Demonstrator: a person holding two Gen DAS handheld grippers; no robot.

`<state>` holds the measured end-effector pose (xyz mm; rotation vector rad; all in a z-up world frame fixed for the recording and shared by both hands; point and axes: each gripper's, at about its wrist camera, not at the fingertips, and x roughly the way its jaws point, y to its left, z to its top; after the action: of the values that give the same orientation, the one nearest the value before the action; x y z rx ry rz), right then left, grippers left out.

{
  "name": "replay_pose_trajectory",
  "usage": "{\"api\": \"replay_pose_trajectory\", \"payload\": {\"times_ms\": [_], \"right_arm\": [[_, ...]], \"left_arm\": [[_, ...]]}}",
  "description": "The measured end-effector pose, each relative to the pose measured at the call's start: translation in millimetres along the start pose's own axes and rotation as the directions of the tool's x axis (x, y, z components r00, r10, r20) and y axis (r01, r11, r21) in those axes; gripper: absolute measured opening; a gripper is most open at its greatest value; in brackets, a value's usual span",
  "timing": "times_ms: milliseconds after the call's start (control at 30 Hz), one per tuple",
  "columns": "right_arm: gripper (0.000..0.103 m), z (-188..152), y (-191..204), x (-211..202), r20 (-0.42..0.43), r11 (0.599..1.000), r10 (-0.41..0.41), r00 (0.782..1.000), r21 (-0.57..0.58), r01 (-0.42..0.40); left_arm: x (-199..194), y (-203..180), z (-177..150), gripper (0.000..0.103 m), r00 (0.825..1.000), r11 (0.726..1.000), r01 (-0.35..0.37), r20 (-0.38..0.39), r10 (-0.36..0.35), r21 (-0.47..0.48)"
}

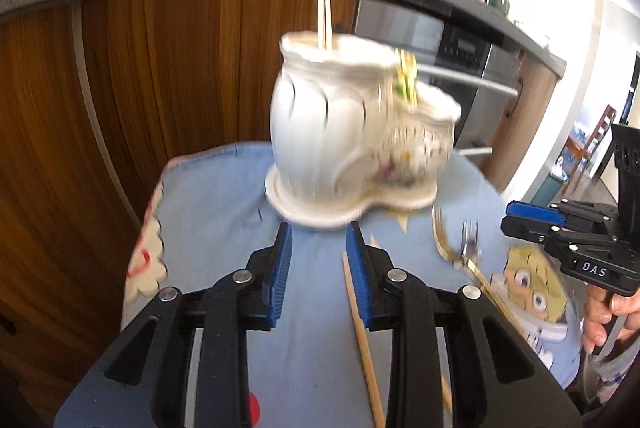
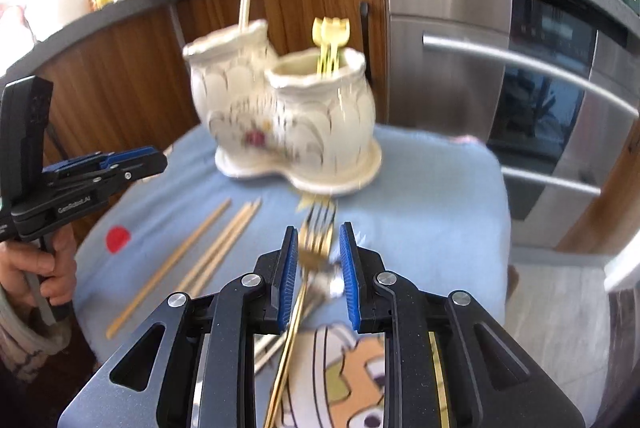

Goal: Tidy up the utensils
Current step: 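Withdraw the left tool toward the chopsticks while the right tool reaches for the gold fork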

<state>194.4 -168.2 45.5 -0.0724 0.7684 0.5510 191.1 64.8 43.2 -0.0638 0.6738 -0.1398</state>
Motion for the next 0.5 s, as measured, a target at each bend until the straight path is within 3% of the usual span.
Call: {"api": "replay_pose_trajectory", "payload": {"times_ms": [267,500], "right_arm": [[0.023,-25,8,6,-0.071,0.999,0.033,0.997,0.025,-0.031],[0.023,-42,11,8,-0.106,0.998,0.037,0.994,0.045,-0.033]], "left_arm": [[16,-7,-36,0.028,0.995,0.999,0.015,-0.1,-0.011,0.037],[18,-12,-46,0.028,0.992,0.997,0.032,-0.124,-0.023,0.069]]}}
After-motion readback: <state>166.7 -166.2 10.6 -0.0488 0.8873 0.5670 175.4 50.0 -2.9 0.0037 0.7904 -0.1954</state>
